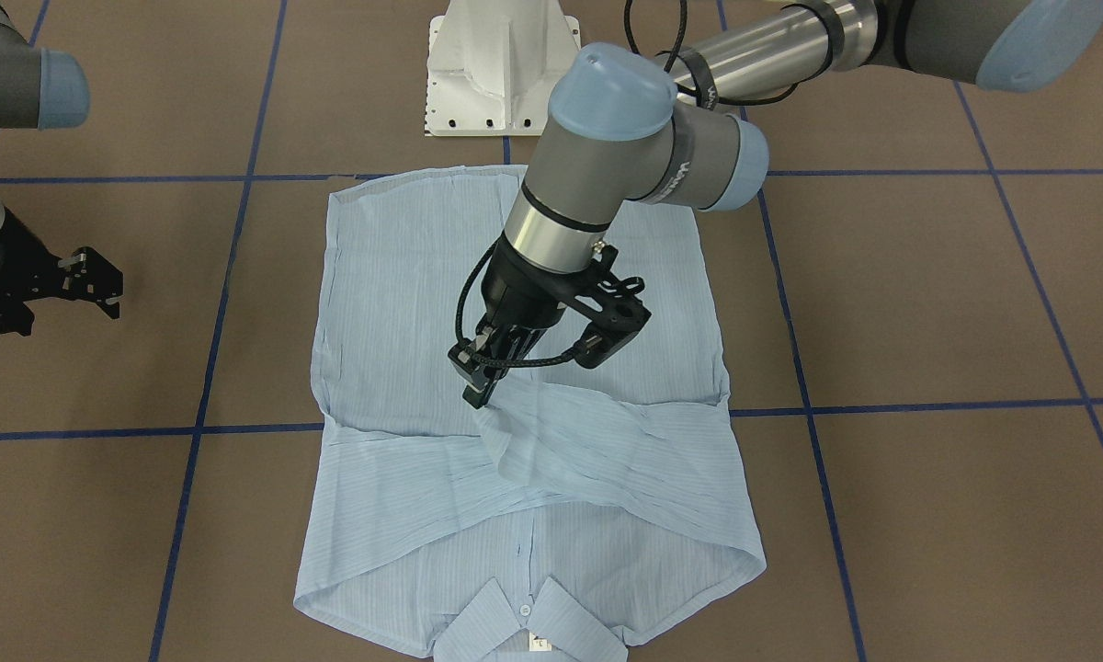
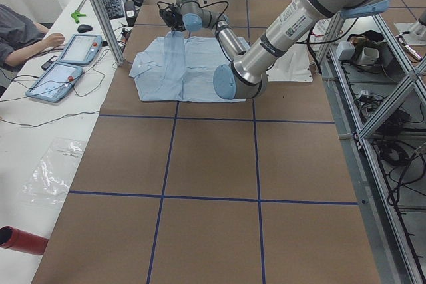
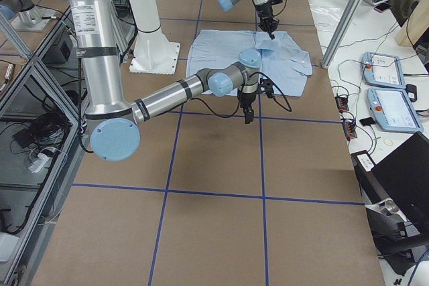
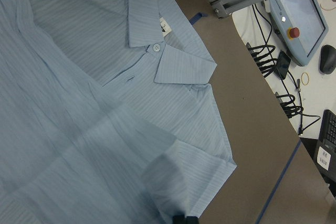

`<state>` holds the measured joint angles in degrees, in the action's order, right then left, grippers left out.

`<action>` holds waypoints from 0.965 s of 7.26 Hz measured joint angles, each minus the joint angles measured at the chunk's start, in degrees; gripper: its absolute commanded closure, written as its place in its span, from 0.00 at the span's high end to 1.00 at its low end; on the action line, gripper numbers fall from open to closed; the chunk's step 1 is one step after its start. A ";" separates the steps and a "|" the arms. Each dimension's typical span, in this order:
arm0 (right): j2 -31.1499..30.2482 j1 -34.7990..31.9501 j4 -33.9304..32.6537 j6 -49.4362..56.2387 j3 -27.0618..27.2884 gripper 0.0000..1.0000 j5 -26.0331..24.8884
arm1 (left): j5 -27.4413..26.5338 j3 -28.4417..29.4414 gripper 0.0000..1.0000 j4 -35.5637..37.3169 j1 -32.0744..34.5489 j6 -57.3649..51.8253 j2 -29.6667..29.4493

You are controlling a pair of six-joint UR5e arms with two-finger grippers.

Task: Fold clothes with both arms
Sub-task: 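Carry the cuff with the left gripper across the shirt toward the collar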

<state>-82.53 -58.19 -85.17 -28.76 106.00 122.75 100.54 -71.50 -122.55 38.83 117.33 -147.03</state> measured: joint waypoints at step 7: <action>0.49 0.08 3.23 -0.60 0.25 1.00 0.03 | -9.50 7.86 0.99 -10.50 -10.09 -9.75 -2.65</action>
<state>-82.04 -58.11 -81.94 -29.36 106.25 122.78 91.04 -63.64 -133.05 28.74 107.58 -149.68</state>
